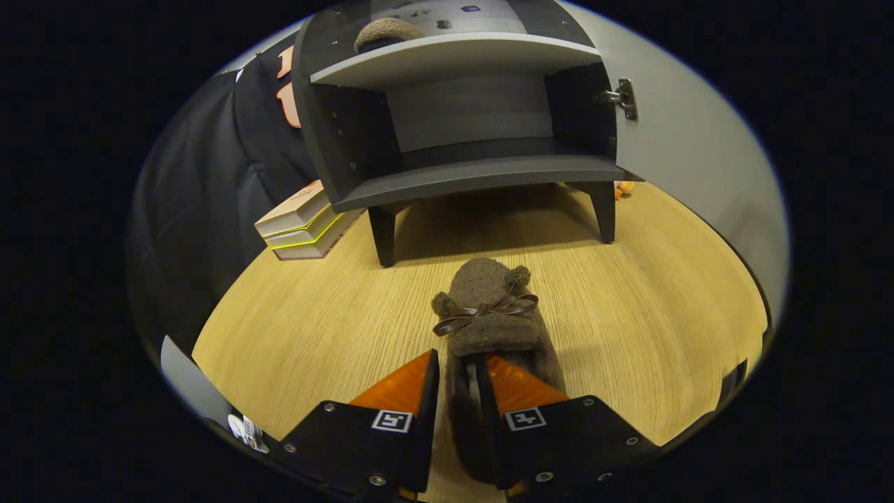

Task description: Open the shoe cabinet door, grab the shoes and put them into the shoe cabinet, then close the shoe cabinet door.

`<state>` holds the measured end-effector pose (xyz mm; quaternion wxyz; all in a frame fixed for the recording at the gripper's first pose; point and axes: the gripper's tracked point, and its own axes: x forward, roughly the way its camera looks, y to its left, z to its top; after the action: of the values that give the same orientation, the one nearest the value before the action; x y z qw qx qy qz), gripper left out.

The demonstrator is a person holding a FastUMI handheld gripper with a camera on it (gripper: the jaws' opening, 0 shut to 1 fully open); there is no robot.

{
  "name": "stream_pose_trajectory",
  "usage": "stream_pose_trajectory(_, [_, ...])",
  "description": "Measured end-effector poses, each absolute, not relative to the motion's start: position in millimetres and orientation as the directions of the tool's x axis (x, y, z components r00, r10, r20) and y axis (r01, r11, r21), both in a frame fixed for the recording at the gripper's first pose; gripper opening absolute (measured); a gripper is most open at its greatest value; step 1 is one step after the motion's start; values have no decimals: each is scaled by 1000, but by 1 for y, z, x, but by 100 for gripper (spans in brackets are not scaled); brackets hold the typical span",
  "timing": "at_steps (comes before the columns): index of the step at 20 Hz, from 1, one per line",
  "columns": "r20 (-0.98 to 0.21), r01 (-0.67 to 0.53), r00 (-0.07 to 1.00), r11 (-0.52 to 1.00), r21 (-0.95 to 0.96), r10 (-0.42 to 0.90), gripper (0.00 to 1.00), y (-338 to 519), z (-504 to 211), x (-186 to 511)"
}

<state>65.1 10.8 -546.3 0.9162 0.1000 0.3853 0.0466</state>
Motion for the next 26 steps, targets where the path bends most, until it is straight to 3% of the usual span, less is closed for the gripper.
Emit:
stream_pose_trajectory(9, [-720, 22, 668, 963, 267, 185, 7, 17, -559, 90])
stream_pose_trajectory(15, [-716, 26, 676, 965, 261, 175, 6, 4, -531, 85])
stream_pose_trajectory(26, [-568, 48, 821, 985, 167, 56, 6, -23, -354, 92])
